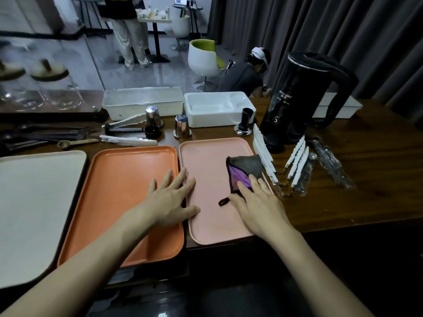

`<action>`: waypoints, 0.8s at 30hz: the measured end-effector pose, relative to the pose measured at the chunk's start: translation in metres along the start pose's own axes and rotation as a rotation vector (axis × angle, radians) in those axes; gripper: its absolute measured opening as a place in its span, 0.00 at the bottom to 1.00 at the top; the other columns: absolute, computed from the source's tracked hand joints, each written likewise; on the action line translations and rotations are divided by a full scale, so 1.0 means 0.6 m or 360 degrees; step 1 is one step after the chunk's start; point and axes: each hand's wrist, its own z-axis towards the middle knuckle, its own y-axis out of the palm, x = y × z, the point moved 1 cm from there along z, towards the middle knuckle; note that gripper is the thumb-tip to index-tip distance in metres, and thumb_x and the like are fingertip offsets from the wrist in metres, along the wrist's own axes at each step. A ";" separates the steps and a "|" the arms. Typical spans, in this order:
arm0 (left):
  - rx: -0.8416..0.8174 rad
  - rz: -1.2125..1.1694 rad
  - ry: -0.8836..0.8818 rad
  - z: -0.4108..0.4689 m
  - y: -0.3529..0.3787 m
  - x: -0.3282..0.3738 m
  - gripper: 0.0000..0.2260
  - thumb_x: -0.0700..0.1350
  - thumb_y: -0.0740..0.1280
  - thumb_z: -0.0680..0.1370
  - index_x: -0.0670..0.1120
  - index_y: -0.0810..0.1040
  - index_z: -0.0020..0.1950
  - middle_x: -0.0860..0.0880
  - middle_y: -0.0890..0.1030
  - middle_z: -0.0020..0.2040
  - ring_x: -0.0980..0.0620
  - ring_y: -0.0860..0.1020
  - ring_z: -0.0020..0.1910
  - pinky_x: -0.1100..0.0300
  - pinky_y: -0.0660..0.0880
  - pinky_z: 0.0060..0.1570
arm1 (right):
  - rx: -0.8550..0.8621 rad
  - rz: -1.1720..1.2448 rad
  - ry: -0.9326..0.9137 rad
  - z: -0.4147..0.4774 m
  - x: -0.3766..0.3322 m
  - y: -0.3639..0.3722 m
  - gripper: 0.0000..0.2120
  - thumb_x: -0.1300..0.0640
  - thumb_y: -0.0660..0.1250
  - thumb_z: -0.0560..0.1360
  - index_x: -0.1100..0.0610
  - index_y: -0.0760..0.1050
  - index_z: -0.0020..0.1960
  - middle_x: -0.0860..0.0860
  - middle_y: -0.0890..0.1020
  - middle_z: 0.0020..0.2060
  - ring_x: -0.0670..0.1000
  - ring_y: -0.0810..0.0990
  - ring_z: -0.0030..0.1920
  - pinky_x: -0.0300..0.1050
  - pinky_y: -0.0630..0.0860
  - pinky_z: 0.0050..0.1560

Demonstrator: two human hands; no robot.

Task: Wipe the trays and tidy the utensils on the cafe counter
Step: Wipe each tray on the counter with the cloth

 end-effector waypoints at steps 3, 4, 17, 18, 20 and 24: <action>0.0000 -0.0024 0.0001 -0.001 0.001 0.001 0.39 0.67 0.58 0.80 0.58 0.42 0.83 0.53 0.33 0.82 0.44 0.34 0.81 0.34 0.40 0.77 | 0.0085 -0.0108 -0.0049 0.074 -0.007 -0.016 0.23 0.44 0.47 0.86 0.48 0.59 0.80 0.55 0.53 0.81 0.60 0.50 0.81 0.56 0.54 0.78; 0.0000 -0.0032 0.0000 -0.001 0.001 0.002 0.39 0.67 0.59 0.80 0.58 0.42 0.83 0.53 0.33 0.82 0.44 0.34 0.81 0.34 0.39 0.77 | 0.0115 -0.0087 -0.0030 0.101 -0.011 -0.019 0.24 0.43 0.47 0.86 0.48 0.61 0.79 0.55 0.54 0.81 0.60 0.52 0.80 0.56 0.54 0.77; 0.0023 -0.0053 -0.0022 0.002 0.007 -0.003 0.40 0.68 0.59 0.79 0.59 0.41 0.83 0.56 0.32 0.81 0.43 0.33 0.81 0.35 0.37 0.76 | 0.0229 -0.0054 -0.0568 0.204 -0.134 0.009 0.25 0.59 0.58 0.80 0.48 0.65 0.77 0.49 0.62 0.78 0.56 0.60 0.76 0.53 0.66 0.70; 0.0032 -0.0052 -0.0029 0.001 0.007 -0.003 0.39 0.68 0.59 0.79 0.59 0.42 0.83 0.56 0.32 0.81 0.43 0.33 0.81 0.35 0.37 0.76 | 0.0241 -0.0057 -0.0518 0.208 -0.119 0.006 0.26 0.61 0.58 0.79 0.48 0.65 0.76 0.49 0.63 0.77 0.56 0.61 0.75 0.54 0.68 0.69; 0.0036 -0.0042 -0.0032 -0.002 0.006 -0.001 0.39 0.68 0.59 0.79 0.59 0.43 0.83 0.55 0.34 0.82 0.43 0.34 0.81 0.34 0.37 0.77 | 0.0290 -0.0064 -0.0332 0.215 -0.078 -0.003 0.27 0.64 0.57 0.78 0.49 0.66 0.76 0.51 0.64 0.76 0.57 0.63 0.74 0.54 0.69 0.69; 0.0021 -0.0058 -0.0017 -0.003 0.003 -0.001 0.39 0.68 0.58 0.79 0.58 0.42 0.83 0.54 0.33 0.82 0.43 0.33 0.81 0.34 0.37 0.77 | 0.0279 -0.0150 -0.0017 0.226 -0.023 -0.020 0.28 0.64 0.57 0.80 0.52 0.61 0.79 0.54 0.60 0.79 0.59 0.60 0.77 0.56 0.64 0.74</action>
